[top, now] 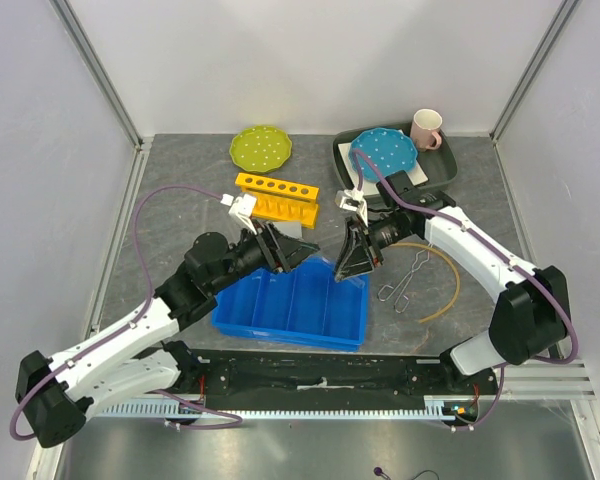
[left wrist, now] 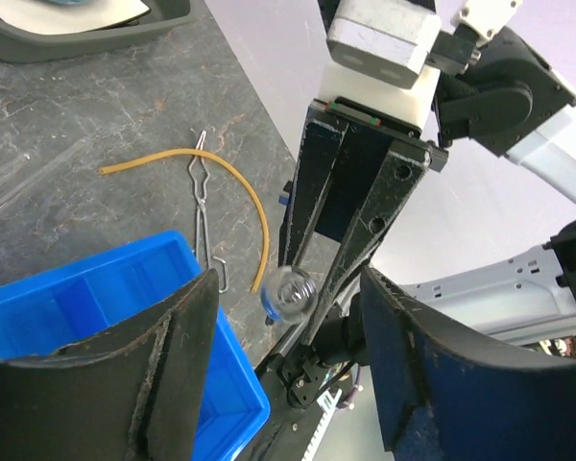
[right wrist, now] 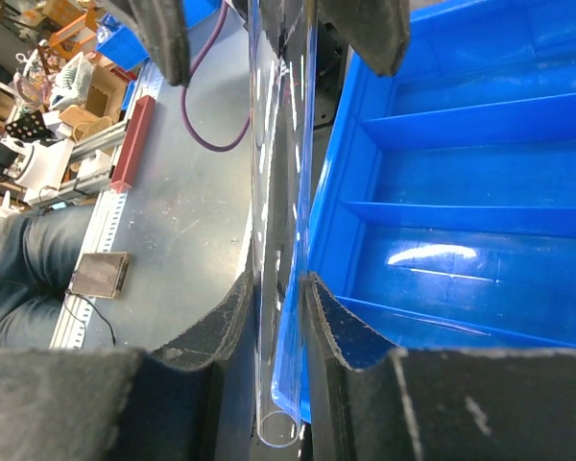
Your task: Organize the chemistry lab equipment
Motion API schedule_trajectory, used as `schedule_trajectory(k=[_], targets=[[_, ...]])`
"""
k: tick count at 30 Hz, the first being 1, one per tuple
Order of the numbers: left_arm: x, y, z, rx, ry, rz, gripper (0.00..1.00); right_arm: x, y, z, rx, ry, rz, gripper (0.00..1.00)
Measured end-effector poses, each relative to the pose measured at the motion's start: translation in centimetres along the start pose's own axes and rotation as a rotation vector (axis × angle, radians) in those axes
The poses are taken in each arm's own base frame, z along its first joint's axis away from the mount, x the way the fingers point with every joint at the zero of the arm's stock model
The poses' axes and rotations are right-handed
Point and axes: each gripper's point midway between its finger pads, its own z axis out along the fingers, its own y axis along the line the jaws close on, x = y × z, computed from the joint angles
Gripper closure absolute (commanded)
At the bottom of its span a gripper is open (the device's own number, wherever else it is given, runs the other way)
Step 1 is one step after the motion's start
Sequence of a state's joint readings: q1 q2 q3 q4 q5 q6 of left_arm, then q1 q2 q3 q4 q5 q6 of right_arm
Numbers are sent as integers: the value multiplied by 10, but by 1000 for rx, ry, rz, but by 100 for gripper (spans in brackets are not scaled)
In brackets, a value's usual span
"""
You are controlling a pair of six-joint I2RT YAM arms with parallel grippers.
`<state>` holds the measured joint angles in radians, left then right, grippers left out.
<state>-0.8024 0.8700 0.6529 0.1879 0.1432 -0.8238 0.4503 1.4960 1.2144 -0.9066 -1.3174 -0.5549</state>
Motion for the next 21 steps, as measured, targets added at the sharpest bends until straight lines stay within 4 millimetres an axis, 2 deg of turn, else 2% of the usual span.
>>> schedule_trajectory(k=[9, 18, 21], targets=[[-12, -7, 10, -14, -8, -5, 53, -3, 2, 2, -22, -28, 20, 81], [-5, 5, 15, -75, 25, -13, 59, -5, 1, 3, -25, -37, 37, 81], [-6, 4, 15, -79, 23, -13, 68, -4, 0, 3, -24, -39, 47, 80]])
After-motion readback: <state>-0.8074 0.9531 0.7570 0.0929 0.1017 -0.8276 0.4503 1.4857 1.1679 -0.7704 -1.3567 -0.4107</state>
